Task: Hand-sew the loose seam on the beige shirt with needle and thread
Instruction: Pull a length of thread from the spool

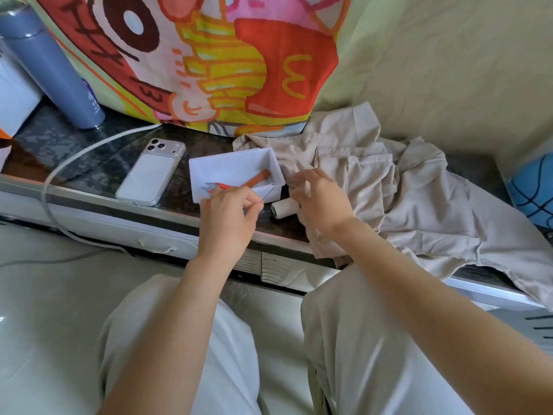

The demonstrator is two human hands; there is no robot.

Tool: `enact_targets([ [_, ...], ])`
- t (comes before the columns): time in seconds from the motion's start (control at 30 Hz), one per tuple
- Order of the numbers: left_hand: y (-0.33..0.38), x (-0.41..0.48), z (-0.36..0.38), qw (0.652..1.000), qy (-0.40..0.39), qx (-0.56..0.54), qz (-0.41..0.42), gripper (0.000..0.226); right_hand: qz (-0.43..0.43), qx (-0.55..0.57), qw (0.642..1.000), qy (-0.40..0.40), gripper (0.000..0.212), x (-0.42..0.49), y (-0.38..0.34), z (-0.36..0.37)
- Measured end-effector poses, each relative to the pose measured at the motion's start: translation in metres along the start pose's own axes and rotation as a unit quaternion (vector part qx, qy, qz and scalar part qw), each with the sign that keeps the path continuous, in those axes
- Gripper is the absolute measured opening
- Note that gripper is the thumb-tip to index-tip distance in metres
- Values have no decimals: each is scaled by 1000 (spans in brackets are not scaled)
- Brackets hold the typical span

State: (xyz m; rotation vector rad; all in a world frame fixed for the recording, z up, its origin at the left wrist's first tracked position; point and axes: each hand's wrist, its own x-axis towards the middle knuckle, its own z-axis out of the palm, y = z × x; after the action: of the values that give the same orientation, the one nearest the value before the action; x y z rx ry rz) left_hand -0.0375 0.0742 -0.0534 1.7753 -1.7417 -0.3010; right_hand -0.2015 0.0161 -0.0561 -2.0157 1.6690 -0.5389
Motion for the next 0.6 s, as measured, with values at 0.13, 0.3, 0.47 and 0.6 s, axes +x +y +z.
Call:
enact_targets([
  [0.13,2,4,0,999,-1,-30,-17,6,19,-77,996,-48,20,11,-3,0],
  [0.3,10,14,2,991,-12,-129,-40,11,-20,19,1000,13,12,4,-3,-8],
  [0.47,23,17,8,968,-78,-238,-19,20,-64,87,994,5,13,-11,-3,-18],
  [0.6,27,16,9,954,-119,-274,-18,20,-85,116,990,2,12,-23,0,-23],
])
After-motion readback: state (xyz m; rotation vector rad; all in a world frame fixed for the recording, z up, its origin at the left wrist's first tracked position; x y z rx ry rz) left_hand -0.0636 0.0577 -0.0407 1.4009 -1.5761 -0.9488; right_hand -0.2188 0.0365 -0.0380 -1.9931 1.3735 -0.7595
